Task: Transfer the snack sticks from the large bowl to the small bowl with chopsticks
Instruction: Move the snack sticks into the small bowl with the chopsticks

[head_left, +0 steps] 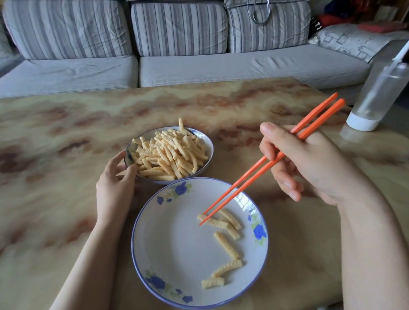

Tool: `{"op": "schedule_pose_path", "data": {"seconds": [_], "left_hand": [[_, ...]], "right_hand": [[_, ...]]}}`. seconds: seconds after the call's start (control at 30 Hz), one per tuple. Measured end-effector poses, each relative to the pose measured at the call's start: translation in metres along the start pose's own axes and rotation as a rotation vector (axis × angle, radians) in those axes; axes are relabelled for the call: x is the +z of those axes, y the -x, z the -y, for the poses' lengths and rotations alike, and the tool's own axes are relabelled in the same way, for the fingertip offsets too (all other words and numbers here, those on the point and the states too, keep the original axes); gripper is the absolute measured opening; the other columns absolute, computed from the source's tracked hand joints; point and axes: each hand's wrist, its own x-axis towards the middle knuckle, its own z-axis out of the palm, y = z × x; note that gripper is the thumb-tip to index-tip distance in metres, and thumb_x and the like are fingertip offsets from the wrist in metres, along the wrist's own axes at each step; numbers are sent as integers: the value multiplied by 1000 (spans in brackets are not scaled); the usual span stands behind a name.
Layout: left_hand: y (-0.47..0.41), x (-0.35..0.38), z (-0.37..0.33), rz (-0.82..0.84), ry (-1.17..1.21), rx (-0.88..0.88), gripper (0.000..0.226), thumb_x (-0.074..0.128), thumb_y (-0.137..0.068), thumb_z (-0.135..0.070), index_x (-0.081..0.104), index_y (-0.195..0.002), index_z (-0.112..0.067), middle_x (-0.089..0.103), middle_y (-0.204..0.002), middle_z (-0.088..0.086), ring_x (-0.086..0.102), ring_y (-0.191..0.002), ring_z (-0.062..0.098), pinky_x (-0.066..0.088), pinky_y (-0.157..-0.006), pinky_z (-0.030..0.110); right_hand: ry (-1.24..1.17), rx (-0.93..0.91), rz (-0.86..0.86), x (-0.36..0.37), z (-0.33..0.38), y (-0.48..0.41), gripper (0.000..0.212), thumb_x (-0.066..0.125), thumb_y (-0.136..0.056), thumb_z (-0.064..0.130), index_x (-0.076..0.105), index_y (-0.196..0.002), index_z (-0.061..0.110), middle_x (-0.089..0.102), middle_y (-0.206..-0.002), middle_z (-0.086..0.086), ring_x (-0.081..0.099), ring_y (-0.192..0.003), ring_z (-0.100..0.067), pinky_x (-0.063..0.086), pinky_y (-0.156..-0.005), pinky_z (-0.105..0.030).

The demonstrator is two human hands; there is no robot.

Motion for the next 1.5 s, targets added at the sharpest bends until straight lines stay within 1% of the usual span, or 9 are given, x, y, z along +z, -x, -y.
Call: {"op": "schedule_pose_path", "data": {"seconds": [0.17, 0.3, 0.43, 0.57, 0.83, 1.0, 1.13, 1.33, 1.5], "left_hand": [[0, 0, 0, 1, 2, -2, 41, 55, -91, -15, 56, -131, -26, 67, -109, 4, 64, -68, 20, 41, -49, 3], [0, 0, 0, -2, -3, -4, 41, 55, -91, -16, 57, -130, -26, 67, -110, 4, 64, -68, 17, 44, -59, 12], [1, 0, -1, -5, 3, -7, 40, 55, -92, -14, 56, -131, -25, 66, -108, 3, 62, -65, 12, 40, -50, 2], [1, 0, -1, 2, 6, -7, 41, 54, -91, -14, 56, -130, -25, 66, -105, 2, 62, -63, 13, 40, -48, 3], [2, 1, -3, -2, 12, -2, 40, 54, -92, -13, 57, -130, -24, 65, -102, 0, 61, -63, 14, 40, -49, 3], [1, 0, -1, 1, 10, -4, 39, 54, -91, -15, 58, -129, -27, 68, -103, 0, 63, -65, 16, 45, -58, 14], [0, 0, 0, 0, 14, -3, 39, 54, -91, -15, 57, -129, -27, 67, -102, 0, 63, -65, 18, 44, -53, 9], [0, 1, 0, -3, 24, -10, 40, 55, -92, -16, 56, -131, -25, 66, -103, -1, 63, -70, 21, 43, -56, 8], [0, 1, 0, -3, 36, -16, 39, 55, -92, -15, 56, -130, -25, 66, -103, -1, 64, -73, 26, 45, -58, 13]], "right_hand": [[-13, 7, -54, 7, -1, -3, 44, 45, -98, 40, 46, -65, 10, 39, -36, -6, 32, -27, -20, 25, -36, -23], [-26, -12, -102, 13, -2, -6, 47, 44, -98, 42, 46, -64, 9, 38, -36, -8, 34, -27, -21, 29, -36, -22], [-138, -52, -178, 20, -3, -10, 47, 45, -99, 39, 47, -61, 12, 39, -40, -7, 33, -27, -21, 28, -36, -23], [-342, -115, -340, 30, -3, -17, 50, 47, -100, 32, 49, -51, 21, 44, -47, -2, 35, -28, -17, 28, -35, -23], [-481, -135, -526, 61, -5, -32, 43, 41, -103, 28, 44, -63, 13, 42, -37, 5, 36, -27, -16, 26, -34, -22], [-461, -145, -472, 82, -14, -42, 42, 41, -103, 30, 47, -66, 10, 42, -50, -19, 39, -28, -20, 29, -32, -18], [-404, -184, -413, 89, -14, -44, 39, 41, -103, 26, 50, -72, 3, 42, -59, -40, 42, -28, -20, 27, -32, -16], [-352, -181, -400, 73, -10, -39, 41, 41, -103, 30, 49, -68, 9, 46, -38, -9, 41, -28, -21, 23, -35, -25], [-320, -150, -354, 42, -5, -29, 42, 42, -102, 29, 47, -63, 13, 42, -34, -1, 35, -26, -20, 23, -36, -20]]}}
